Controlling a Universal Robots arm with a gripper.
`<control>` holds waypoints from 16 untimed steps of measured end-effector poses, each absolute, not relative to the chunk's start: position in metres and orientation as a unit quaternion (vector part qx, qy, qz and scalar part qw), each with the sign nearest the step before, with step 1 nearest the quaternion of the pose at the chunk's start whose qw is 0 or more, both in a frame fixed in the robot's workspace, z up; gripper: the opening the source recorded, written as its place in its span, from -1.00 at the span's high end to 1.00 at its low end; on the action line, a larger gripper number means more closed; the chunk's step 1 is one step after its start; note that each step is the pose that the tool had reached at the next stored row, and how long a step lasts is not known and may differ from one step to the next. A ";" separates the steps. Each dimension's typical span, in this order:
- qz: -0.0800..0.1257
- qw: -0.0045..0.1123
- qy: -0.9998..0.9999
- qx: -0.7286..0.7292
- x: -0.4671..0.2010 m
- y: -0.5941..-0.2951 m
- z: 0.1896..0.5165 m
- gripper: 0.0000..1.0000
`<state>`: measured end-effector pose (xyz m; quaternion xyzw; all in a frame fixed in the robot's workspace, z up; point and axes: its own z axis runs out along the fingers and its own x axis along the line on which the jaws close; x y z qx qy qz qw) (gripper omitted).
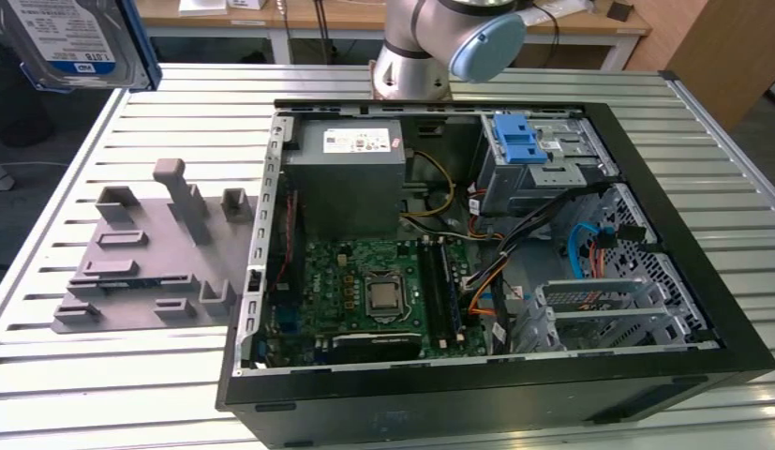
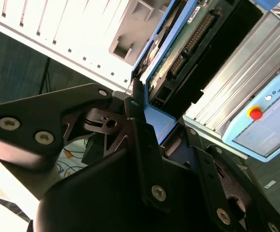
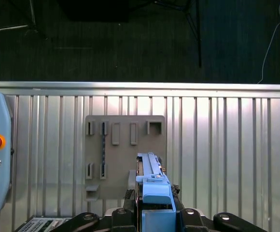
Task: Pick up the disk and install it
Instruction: 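Pick up the disk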
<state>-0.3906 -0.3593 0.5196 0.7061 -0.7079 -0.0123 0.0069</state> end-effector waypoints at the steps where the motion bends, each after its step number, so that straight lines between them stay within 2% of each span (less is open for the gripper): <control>1: -0.012 0.007 -0.708 0.706 -0.390 -0.359 0.520 0.27; 16: -0.012 0.007 -0.708 0.706 -0.381 -0.360 0.520 0.27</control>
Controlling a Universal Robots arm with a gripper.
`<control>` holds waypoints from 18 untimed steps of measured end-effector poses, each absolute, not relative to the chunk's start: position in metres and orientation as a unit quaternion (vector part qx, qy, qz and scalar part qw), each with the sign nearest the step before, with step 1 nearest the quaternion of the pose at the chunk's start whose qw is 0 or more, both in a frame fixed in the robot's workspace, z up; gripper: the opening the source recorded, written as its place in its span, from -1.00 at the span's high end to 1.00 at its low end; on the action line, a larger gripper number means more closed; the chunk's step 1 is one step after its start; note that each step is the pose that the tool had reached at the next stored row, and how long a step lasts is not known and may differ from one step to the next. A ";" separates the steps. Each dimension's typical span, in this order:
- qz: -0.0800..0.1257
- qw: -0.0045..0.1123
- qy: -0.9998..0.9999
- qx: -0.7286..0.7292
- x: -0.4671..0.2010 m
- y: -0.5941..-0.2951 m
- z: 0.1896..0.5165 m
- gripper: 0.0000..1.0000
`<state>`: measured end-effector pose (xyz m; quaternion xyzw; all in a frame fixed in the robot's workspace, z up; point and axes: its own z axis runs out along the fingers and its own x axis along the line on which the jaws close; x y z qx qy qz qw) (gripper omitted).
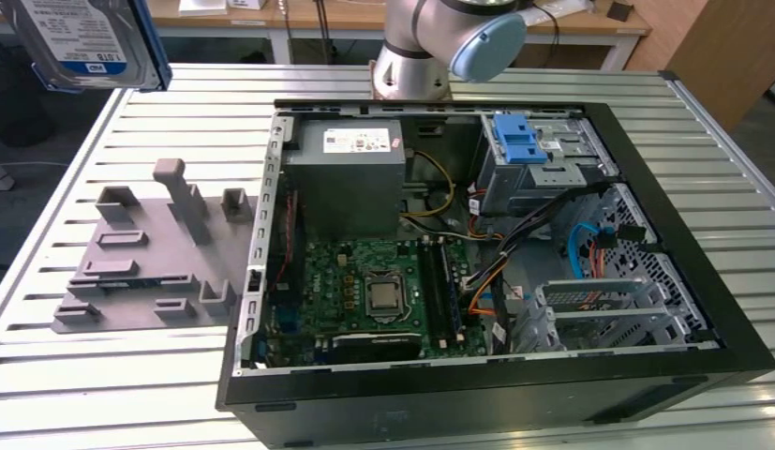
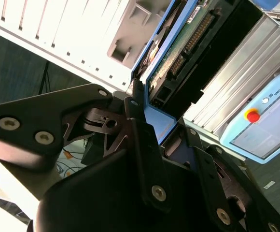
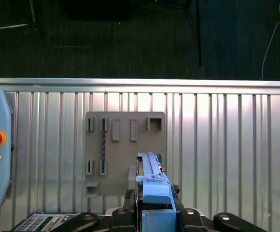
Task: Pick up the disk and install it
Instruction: 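Pick up the disk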
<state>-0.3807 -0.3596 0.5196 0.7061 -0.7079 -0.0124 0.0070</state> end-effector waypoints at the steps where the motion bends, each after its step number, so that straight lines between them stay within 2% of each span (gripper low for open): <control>1: -0.012 0.007 -0.708 0.706 -0.380 -0.360 0.520 0.27; 18: -0.013 0.007 -0.708 0.706 -0.365 -0.361 0.520 0.27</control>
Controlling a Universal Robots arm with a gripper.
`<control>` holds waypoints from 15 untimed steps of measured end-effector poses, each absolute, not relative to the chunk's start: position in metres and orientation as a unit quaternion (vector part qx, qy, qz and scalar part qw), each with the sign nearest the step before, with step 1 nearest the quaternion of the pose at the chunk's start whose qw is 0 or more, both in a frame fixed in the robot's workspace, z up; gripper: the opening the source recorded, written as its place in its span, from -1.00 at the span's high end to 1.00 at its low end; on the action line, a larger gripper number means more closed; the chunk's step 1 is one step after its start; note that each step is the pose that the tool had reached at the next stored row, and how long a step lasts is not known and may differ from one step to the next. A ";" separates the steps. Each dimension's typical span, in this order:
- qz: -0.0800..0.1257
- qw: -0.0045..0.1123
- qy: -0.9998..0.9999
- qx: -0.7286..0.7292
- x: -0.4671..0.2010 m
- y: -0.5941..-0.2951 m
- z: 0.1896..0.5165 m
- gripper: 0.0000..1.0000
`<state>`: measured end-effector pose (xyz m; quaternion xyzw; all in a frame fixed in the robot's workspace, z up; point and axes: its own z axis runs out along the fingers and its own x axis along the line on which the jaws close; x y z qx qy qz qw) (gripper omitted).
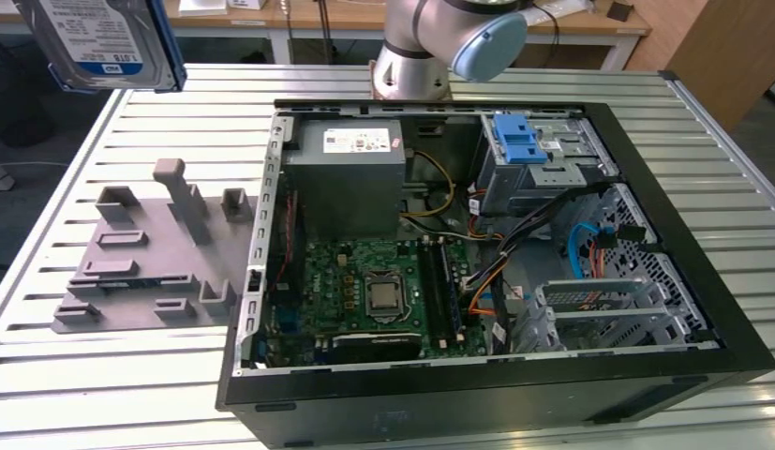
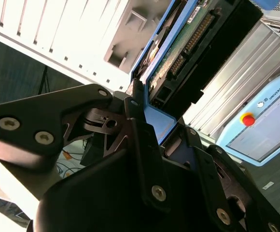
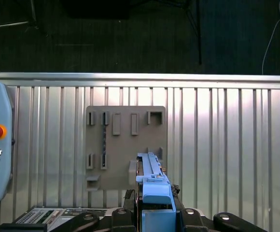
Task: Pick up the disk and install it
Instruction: 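Pick up the disk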
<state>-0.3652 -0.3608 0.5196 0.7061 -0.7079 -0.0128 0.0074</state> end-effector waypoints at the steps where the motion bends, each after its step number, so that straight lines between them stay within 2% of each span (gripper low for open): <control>1: -0.013 0.007 -0.708 0.706 -0.364 -0.361 0.520 0.27; 15: -0.014 0.008 -0.708 0.706 -0.350 -0.375 0.520 0.27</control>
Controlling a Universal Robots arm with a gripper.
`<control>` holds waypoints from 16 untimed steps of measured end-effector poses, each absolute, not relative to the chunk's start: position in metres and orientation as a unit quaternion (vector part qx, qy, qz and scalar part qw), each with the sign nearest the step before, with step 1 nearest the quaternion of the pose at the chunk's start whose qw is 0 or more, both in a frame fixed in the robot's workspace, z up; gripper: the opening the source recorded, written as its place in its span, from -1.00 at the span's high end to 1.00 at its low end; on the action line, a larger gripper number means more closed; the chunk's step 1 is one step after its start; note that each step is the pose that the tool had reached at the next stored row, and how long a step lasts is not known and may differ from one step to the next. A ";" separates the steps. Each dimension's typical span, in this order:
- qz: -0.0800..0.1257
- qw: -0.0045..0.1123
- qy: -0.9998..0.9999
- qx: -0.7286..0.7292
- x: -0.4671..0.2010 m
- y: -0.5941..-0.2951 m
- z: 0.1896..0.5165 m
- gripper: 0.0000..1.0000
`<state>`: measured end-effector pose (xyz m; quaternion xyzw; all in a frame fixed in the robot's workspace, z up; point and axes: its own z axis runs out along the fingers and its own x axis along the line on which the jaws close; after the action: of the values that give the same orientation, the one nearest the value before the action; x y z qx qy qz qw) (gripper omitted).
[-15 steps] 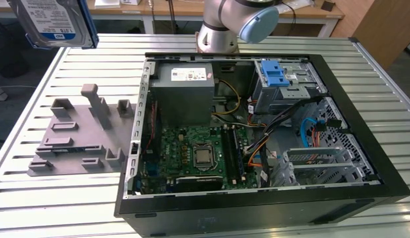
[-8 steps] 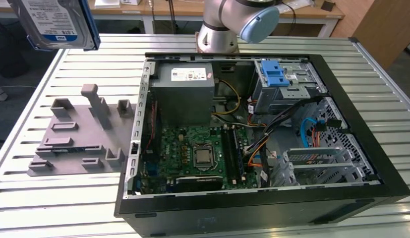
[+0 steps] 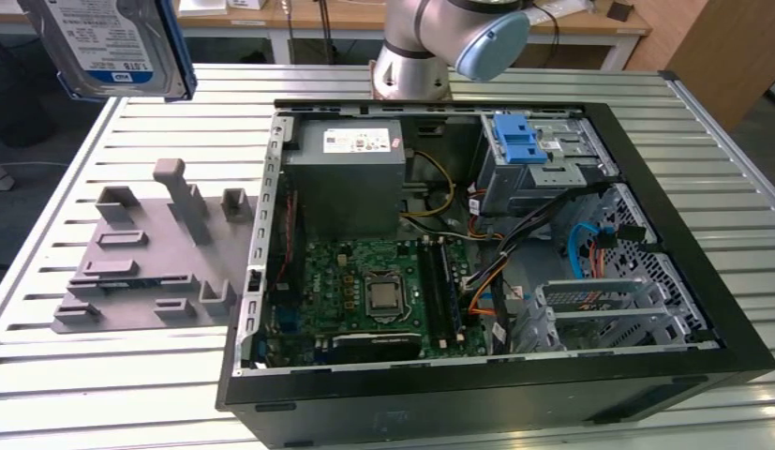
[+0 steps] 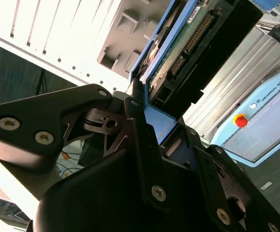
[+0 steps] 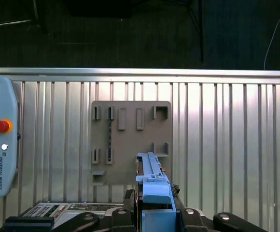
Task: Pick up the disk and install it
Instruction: 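Pick up the disk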
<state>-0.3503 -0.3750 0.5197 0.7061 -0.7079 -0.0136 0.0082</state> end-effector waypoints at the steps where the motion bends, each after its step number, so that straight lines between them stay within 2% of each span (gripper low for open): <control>1: -0.014 0.008 -0.708 0.706 -0.348 -0.376 0.520 0.27; 16: -0.014 0.009 -0.708 0.706 -0.329 -0.388 0.520 0.27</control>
<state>-0.3289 -0.3876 0.5196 0.7061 -0.7079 -0.0144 0.0090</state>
